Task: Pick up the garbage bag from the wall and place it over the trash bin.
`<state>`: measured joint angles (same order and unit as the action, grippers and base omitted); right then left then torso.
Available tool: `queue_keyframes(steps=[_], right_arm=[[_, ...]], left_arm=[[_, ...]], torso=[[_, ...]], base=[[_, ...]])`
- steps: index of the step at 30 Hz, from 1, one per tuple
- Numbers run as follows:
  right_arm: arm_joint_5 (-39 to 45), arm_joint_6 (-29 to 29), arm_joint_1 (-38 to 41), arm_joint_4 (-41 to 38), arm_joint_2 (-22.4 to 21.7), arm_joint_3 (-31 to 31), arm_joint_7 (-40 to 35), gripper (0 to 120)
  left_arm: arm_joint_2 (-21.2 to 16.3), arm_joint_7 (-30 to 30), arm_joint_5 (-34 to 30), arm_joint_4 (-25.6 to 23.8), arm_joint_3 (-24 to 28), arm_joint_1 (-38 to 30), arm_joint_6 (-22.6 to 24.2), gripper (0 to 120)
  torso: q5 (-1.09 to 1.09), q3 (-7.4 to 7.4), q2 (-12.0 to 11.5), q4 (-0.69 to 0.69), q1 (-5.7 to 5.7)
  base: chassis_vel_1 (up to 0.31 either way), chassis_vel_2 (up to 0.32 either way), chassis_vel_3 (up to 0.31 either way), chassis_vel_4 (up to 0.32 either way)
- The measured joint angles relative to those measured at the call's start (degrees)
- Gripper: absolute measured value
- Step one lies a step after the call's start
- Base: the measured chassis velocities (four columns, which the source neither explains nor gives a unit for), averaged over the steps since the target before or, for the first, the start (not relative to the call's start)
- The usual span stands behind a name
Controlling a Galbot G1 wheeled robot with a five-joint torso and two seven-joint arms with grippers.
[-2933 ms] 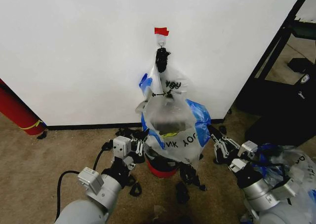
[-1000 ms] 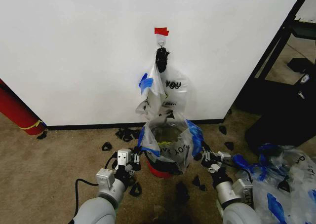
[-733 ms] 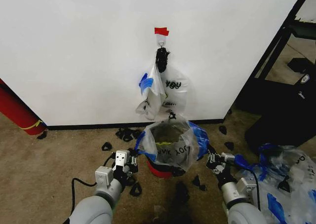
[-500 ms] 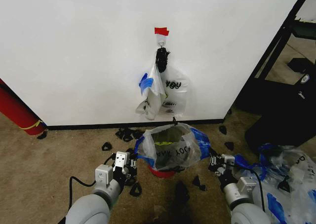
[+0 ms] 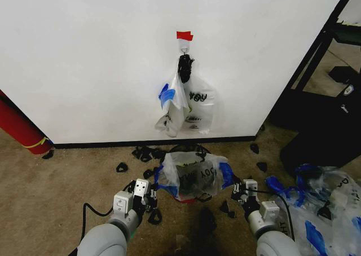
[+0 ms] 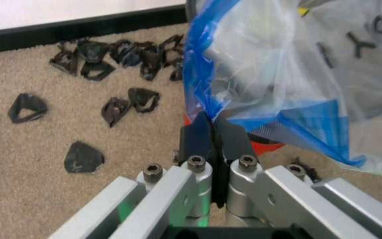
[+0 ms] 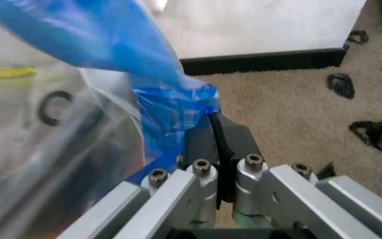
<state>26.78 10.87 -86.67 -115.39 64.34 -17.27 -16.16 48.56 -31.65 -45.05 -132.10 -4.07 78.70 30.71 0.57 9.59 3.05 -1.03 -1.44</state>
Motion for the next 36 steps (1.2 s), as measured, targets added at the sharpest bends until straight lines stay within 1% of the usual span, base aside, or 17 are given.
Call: queue_keyframes(steps=[8, 13, 19, 22, 28, 32, 36], right_arm=[[2.11, 2.41, 3.70, 3.65, -2.25, 1.67, -1.04, 0], [2.44, 2.88, 5.50, 5.01, -2.44, 2.94, -1.59, 0], [2.97, 3.56, 9.69, 8.56, -2.38, 5.12, -3.00, 0], [3.31, 3.72, 12.22, 10.39, -2.05, 5.89, -3.84, 0], [3.61, 4.13, 14.78, 12.42, -1.40, 6.83, -4.81, 0], [3.40, 4.13, 15.44, 13.61, -0.96, 7.42, -5.06, 0], [3.12, 3.73, 14.51, 12.71, -0.89, 7.36, -5.12, 0]], left_arm=[[-0.22, -0.03, -1.80, 2.82, 0.80, -1.63, 1.12, 0], [0.18, -0.03, -1.79, 3.91, 1.40, -2.09, 1.35, 0], [0.46, 0.05, -1.35, 6.67, 2.09, -3.15, 1.36, 0], [0.72, 0.38, 0.26, 8.33, 2.57, -3.78, 0.90, 0], [1.27, 1.36, 4.17, 10.65, 2.93, -3.82, -0.60, 0], [1.54, 1.49, 4.73, 10.77, 3.15, -3.38, -0.61, 0], [1.47, 1.66, 5.36, 8.50, 2.88, -1.64, -0.38, 1]], torso=[[0.00, 0.00, 0.00, 0.00, 0.00], [0.00, 0.00, 0.00, 0.00, 0.00], [0.00, 0.00, 0.00, 0.00, 0.00], [0.00, 0.00, 0.00, 0.00, 0.00], [0.01, 0.00, 0.00, 0.00, 0.00], [0.00, 0.00, 0.00, 0.00, 0.00], [0.00, 0.00, 0.00, 0.00, 0.00]], base=[[0.000, 0.000, 0.000, 0.000], [0.000, 0.000, 0.000, 0.000], [0.000, 0.000, 0.000, 0.000], [0.000, 0.000, 0.000, 0.000], [0.000, 0.000, 0.000, 0.000], [0.000, 0.000, 0.000, 0.000], [0.000, 0.000, 0.000, 0.000]])
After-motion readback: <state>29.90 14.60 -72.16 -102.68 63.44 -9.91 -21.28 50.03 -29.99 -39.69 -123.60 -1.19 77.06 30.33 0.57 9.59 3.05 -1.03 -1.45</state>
